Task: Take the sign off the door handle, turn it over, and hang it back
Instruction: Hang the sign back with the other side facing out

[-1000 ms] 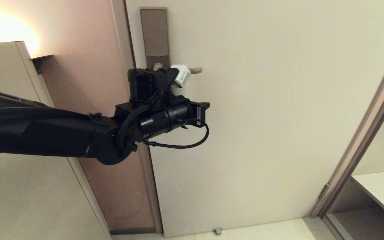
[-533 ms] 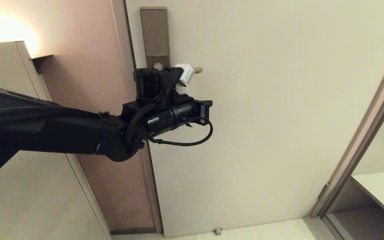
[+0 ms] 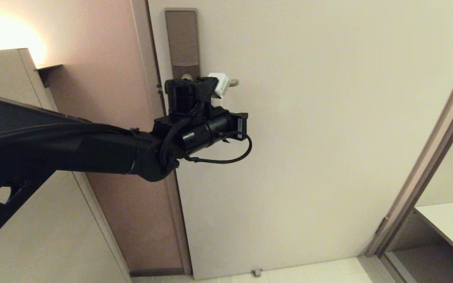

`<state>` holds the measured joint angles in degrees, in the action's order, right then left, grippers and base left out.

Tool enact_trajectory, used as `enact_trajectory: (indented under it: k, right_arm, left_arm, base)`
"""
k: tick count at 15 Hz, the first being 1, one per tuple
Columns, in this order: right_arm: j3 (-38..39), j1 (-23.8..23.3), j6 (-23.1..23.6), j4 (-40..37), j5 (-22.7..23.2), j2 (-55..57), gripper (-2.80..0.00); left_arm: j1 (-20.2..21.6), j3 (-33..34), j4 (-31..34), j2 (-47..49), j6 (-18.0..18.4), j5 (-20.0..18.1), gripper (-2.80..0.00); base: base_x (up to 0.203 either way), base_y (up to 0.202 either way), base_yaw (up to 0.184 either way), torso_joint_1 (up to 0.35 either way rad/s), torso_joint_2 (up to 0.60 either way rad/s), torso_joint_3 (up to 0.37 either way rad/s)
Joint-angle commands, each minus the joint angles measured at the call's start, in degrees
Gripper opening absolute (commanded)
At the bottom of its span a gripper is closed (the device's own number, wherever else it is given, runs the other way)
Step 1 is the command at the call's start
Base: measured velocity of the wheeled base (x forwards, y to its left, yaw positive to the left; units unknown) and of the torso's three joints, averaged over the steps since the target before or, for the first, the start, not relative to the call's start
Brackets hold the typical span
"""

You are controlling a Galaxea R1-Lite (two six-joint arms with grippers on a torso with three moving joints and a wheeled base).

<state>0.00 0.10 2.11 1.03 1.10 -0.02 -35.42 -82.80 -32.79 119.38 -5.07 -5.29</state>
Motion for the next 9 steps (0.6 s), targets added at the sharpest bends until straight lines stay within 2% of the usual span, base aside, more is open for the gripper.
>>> enact_trajectory:
  k: [1, 4, 9]
  right_arm:
    - [0.0, 0.03, 0.0, 0.02, 0.05, 0.02, -2.8]
    - [0.0, 0.02, 0.0, 0.02, 0.05, 0.02, -2.8]
    - [0.0, 0.0, 0.0, 0.02, 0.05, 0.04, -2.8]
  left_arm:
    - [0.45, 0.01, -0.17, 0.33, 0.4, 0.71, -2.8]
    - [2.22, 0.01, -0.33, 0.5, 2.24, 0.95, -2.8]
    - [3.88, 0.09, -0.35, 0.33, 2.34, 1.44, -2.8]
  base:
    - [0.0, 0.0, 0.0, 0.0, 0.0, 0.0]
    - [0.0, 0.0, 0.0, 0.0, 0.0, 0.0]
    - [0.0, 0.0, 0.0, 0.0, 0.0, 0.0]
